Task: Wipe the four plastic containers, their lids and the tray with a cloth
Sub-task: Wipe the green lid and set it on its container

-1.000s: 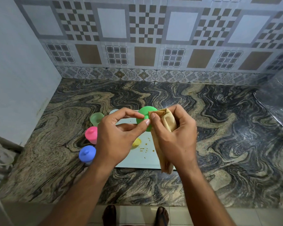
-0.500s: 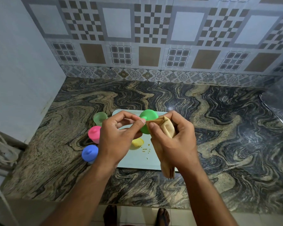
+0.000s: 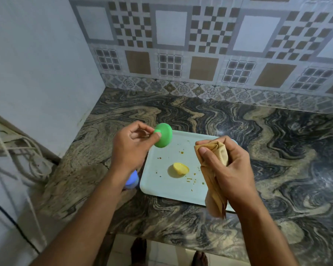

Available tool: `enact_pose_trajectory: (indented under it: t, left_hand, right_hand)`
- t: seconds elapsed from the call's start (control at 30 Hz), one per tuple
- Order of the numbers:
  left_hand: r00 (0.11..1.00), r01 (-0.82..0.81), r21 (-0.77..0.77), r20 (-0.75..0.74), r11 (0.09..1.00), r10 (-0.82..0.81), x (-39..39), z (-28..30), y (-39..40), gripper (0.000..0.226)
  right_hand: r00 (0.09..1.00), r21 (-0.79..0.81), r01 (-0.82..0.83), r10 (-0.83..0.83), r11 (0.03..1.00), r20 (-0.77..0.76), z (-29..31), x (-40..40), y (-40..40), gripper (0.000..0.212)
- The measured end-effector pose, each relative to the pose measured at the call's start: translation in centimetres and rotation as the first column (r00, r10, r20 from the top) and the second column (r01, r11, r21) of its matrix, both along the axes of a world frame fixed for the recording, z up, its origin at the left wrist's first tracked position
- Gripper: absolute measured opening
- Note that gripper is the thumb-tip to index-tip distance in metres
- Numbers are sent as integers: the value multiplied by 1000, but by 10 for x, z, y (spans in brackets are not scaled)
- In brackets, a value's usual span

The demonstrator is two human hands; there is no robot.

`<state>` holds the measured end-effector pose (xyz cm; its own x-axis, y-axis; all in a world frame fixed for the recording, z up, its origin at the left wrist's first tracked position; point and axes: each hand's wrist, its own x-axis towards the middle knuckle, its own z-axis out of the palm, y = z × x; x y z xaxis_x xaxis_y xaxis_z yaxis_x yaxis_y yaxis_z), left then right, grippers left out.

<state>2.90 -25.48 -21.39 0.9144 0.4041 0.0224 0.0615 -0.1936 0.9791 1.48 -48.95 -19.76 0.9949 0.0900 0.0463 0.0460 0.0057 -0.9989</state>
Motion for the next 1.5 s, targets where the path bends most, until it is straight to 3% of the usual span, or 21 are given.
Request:
enact_pose_trajectory:
  t: [0.17,0.37,0.53,0.83,0.93,1.1,1.5]
  left_hand:
    - [996,-48,305,-57,951,69,43,-31,65,13]
    - [971,47,556,-221,830,93,84,-71,93,20]
    - [938,134,591,-334,795,90,100,-89,96,23]
    - [905,191,618,-412,763,107,106,-94,91,24]
    - [908,185,627,-404,757,112,107,-94,90,23]
    - [914,173,629,-389,758,114,108,-97,91,21]
    - [957,167,631,-287,757,28,96,-115,95,21]
  right_hand:
    - [1000,-24,16,-16,1000,2,-4,0,-5,5]
    - [1000,-46,-10,10,999,3,-8,-8,0,10]
    - [1000,-48,0,0,999,2,-4,-14,1,27]
    - [999,-80,12,-15,997,-47,-7,-17,-2,16]
    - [999,-72,14,-17,997,-43,-5,-17,-2,22]
    - [999,-75,3,-6,997,-37,-7,-14,-4,12]
    - [997,-74,81,-82,994,-11,0,-6,-20,13]
